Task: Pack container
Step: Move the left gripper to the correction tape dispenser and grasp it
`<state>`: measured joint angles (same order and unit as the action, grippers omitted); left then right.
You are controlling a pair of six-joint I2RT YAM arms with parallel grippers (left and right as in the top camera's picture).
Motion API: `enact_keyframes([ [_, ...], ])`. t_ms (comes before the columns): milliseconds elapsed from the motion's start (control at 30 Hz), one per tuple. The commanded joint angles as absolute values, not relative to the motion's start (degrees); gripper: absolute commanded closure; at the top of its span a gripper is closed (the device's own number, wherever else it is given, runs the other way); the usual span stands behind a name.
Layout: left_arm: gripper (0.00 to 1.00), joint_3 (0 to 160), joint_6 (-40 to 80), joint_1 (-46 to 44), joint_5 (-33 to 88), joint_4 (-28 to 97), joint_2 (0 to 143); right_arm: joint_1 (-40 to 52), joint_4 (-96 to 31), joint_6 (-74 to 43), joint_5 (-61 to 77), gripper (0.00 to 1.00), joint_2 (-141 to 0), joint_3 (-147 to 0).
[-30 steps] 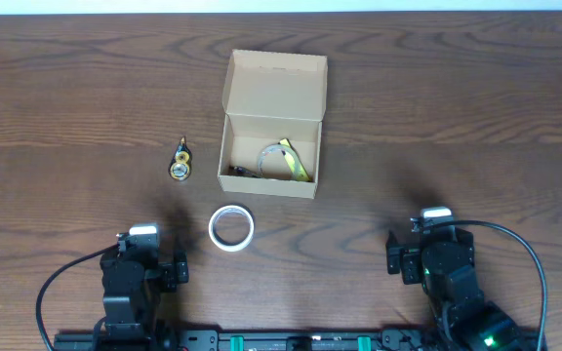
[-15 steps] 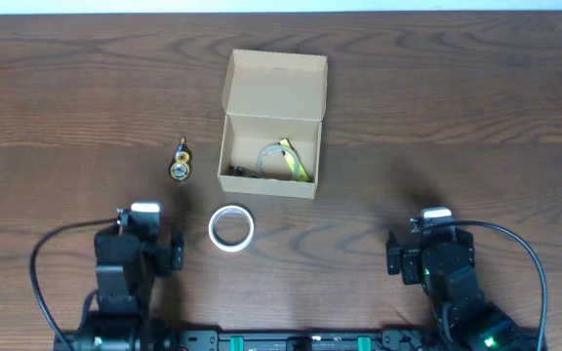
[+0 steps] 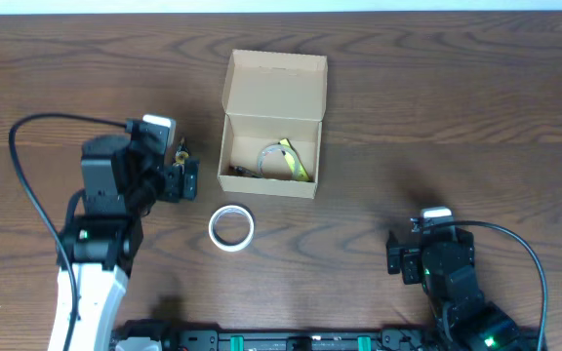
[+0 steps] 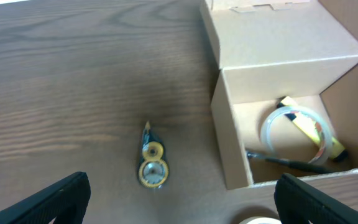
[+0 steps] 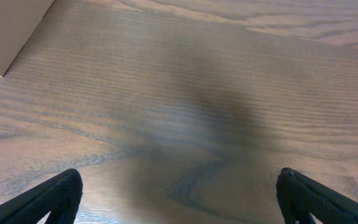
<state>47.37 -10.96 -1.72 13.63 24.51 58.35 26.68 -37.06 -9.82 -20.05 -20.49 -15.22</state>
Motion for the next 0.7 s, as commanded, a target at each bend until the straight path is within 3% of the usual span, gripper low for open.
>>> enact_keyframes([
  [0,0.05,51.0,-11.1,-1.9,16.8,24.6,62.4,25.9,-37.0,-9.2,-20.8,0.01,-20.3,-14.9],
  [200,0.05,56.7,-11.1,-1.8,16.6,26.5,73.2,25.9,-37.0,-9.2,-20.8,0.01,-20.3,-14.9],
  [667,0.04,81.2,-9.2,4.3,16.4,52.3,98.6,25.9,-37.0,-9.2,-20.8,0.01,-20.3,-14.9],
])
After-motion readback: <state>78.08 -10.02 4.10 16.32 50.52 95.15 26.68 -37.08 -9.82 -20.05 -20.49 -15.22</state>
